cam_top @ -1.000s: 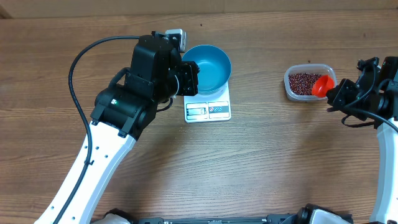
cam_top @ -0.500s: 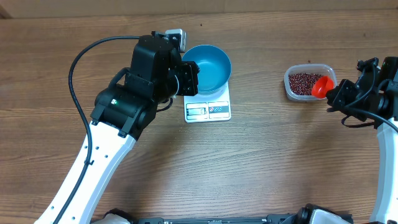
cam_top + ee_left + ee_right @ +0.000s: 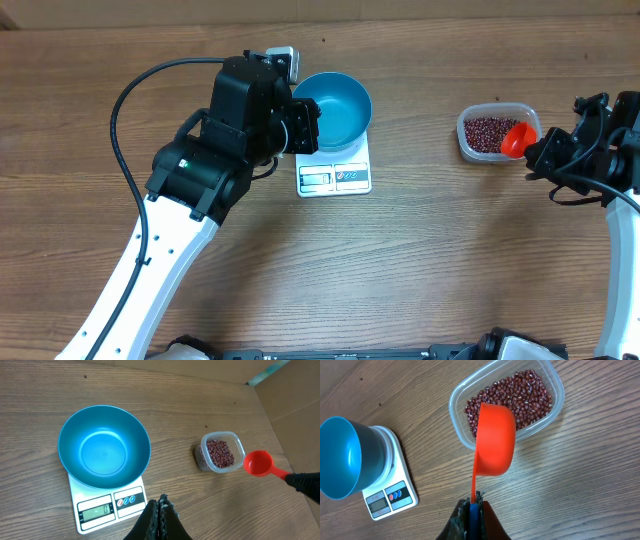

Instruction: Scoop item into bowl and weigh 150g on scale

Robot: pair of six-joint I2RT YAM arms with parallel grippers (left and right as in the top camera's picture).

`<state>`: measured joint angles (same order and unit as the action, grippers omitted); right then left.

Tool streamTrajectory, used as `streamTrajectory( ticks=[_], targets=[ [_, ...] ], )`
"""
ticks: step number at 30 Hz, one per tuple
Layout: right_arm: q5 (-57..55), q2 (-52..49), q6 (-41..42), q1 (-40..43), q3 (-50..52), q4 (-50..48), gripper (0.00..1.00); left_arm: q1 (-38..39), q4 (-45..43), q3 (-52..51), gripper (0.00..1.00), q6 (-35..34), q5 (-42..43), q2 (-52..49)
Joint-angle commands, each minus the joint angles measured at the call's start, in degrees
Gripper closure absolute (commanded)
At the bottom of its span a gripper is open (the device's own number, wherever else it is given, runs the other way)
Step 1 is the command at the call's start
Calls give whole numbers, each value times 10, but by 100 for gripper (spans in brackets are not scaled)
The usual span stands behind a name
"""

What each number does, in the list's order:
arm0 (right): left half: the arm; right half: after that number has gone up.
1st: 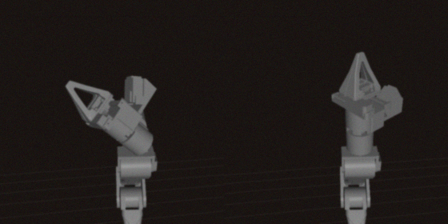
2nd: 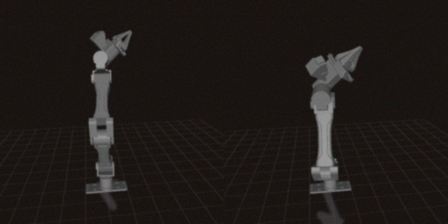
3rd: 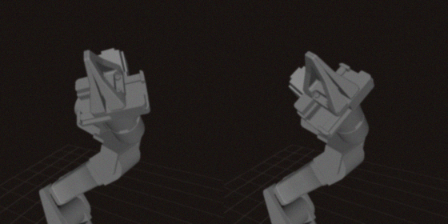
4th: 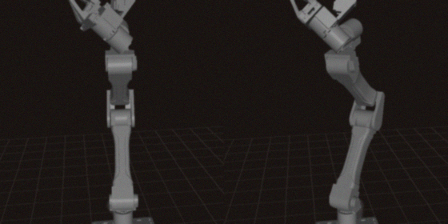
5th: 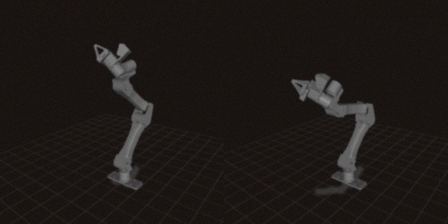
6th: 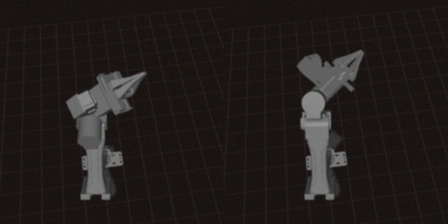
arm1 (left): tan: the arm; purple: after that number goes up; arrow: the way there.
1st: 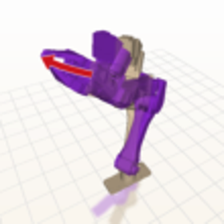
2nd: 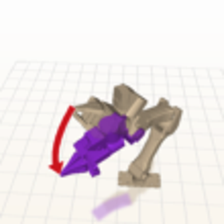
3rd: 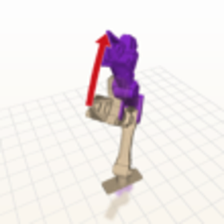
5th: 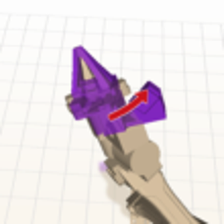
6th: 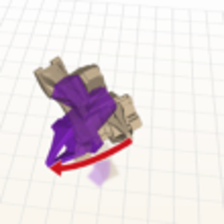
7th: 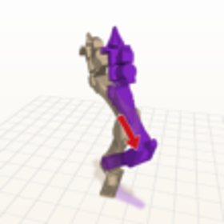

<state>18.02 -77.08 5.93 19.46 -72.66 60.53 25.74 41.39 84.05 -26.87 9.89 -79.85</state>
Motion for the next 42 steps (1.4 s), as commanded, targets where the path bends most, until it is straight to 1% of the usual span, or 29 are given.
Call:
streamTrajectory(
  ticks=[1, 42],
  targets=[
    [5, 9, -5, 0, -13, -2, 96, -2, 0, 17, 96, -4, 7, -5],
    [5, 9, -15, 0, -13, 9, 96, -2, 0, 17, 96, -4, 6, -5]
  ],
)
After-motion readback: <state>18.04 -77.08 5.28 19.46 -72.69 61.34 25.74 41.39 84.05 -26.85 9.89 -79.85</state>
